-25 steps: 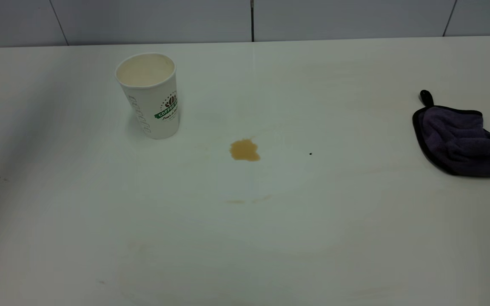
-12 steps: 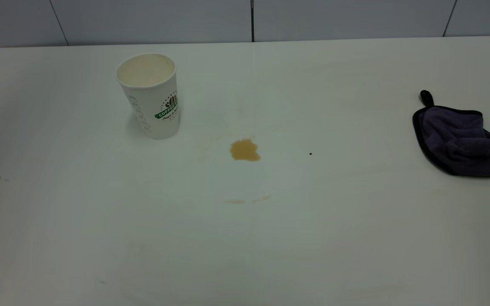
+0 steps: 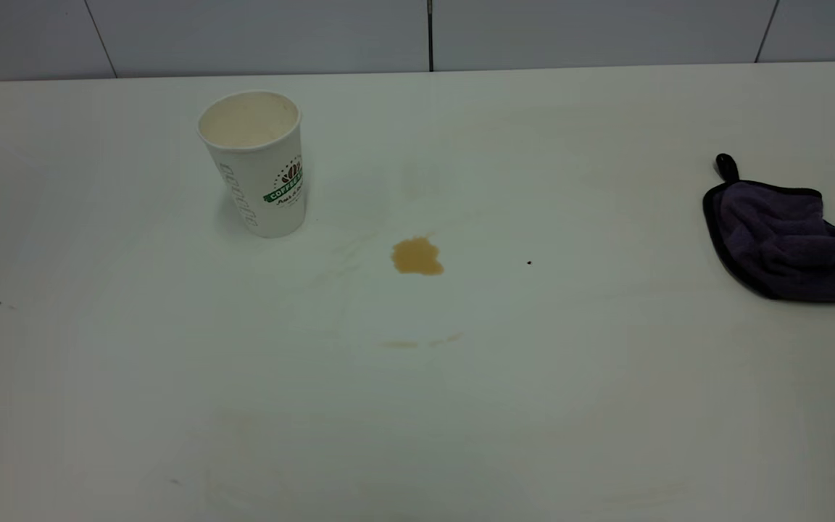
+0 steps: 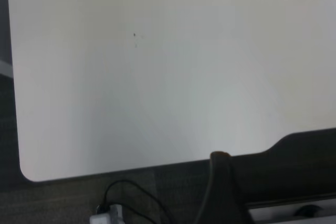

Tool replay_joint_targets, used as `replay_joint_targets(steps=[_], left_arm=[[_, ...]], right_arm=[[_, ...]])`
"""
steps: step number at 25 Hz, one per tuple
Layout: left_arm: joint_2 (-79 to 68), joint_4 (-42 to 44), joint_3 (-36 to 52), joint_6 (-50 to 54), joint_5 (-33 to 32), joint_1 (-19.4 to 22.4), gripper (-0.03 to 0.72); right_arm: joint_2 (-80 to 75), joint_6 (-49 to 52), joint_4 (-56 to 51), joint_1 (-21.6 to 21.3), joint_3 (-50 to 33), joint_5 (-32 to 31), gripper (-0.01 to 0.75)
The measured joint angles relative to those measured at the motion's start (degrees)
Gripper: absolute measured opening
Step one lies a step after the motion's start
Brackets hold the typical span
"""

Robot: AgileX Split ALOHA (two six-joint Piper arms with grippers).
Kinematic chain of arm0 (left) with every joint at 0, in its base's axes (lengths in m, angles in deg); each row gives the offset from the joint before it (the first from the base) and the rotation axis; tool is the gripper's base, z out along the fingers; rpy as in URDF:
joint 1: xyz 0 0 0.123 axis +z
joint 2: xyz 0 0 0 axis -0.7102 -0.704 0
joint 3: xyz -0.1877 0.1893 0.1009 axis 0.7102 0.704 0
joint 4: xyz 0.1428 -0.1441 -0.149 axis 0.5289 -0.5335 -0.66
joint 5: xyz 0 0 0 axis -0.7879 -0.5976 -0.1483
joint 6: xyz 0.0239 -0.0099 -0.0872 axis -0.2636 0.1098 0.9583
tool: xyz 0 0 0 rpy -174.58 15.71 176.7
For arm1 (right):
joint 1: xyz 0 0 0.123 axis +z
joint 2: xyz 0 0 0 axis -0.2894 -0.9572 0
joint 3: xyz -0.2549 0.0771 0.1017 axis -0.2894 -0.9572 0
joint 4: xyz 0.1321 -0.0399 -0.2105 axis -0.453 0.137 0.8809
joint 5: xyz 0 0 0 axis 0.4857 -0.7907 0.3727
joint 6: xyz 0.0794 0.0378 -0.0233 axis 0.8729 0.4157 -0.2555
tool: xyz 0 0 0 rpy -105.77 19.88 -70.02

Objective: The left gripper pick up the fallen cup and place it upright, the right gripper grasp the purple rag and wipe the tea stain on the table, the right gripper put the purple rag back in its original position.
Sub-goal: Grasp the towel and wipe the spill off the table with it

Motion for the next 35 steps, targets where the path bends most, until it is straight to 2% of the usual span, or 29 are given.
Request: replay_joint_targets(steps=[5,12,18,30,35], left_arm=[[11.96,-0.17,10.76,0.18,0.0,0.22,0.586],[26.2,-0.23,18.11,1.01,0.0,5.14,0.586],[34.33,-0.23,21.4,1.12,0.3,8.67,0.586],[39.37,-1.81,25.09,0.45,1.55,9.31,0.586],[40.97,-3.1,25.09,-1.66,1.6,11.75,0.586]], right_arm=[[0.0,0.0,0.0,0.0,0.0,0.0,0.242],[0.0,0.0,0.0,0.0,0.0,0.0,0.242],[0.0,0.0,0.0,0.0,0.0,0.0,0.242],[0.0,0.0,0.0,0.0,0.0,0.0,0.242],[0.0,0.0,0.0,0.0,0.0,0.0,0.242]])
